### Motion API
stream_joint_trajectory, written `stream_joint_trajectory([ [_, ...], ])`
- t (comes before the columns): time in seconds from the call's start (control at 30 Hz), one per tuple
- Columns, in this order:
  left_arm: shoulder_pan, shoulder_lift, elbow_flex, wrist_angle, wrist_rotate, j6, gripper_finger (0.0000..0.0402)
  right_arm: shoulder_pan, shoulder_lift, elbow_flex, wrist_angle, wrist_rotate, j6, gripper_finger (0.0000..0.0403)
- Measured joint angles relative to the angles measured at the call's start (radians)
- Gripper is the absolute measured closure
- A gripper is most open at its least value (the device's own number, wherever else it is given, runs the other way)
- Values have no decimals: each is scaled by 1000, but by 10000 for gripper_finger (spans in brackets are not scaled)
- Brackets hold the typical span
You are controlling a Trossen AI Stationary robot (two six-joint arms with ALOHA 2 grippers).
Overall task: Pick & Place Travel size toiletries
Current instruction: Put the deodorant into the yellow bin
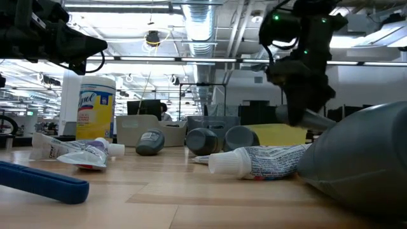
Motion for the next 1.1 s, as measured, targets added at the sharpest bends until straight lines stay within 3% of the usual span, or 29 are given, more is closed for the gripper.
stream_joint_trajectory([
  [0.17, 0, 0, 0, 1, 0, 0, 392, -120, -49, 69, -30, 0, -93, 184],
  [0.37, 0, 0, 0, 6, 0, 0, 392, -262, -44, 217, -42, 3, -244, 202],
  [0.63, 0, 0, 0, 7, 0, 0, 392, -446, 54, 438, -95, 5, -385, 181],
  [0.77, 0, 2, 0, 8, 0, 0, 392, -520, 123, 509, -102, 4, -444, 192],
  [1.1, 0, 2, 0, 9, 0, 0, 392, -618, 283, 515, -119, -53, -501, 178],
])
